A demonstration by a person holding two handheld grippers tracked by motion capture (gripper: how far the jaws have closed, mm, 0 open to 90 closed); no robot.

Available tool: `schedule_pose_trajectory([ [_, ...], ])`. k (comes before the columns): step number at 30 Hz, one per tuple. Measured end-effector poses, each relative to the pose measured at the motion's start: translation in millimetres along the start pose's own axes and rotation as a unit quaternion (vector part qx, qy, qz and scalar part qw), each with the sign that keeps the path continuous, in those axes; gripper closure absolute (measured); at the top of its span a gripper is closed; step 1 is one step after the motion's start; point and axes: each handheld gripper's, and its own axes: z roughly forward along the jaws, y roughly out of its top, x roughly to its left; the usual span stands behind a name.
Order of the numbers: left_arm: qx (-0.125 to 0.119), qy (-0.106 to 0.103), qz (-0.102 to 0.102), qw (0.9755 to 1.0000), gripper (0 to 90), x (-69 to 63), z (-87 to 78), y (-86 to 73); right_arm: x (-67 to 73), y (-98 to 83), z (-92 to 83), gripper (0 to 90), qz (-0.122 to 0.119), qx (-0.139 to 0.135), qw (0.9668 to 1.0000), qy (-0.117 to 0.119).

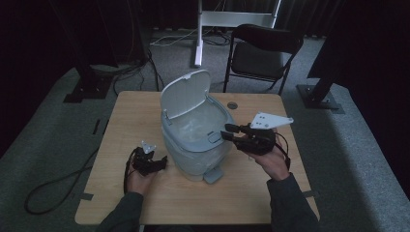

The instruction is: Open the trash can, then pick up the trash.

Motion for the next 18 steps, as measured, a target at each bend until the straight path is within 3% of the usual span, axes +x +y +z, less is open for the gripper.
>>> schedule_pose_trajectory([
  [11, 0.002, 0.000, 0.002, 1.0000, 24.3, -0.1, 0.7, 1.0, -11.2, -4.6, -13.0, 61.8, 0.019, -0.007, 0.9992, -0.035],
  [18, 0.002, 0.000, 0.003, 1.0000, 24.3, 0.0, 0.7, 1.0, -25.4, -12.1, -24.2, 60.8, 0.045, -0.013, 0.9968, -0.065],
])
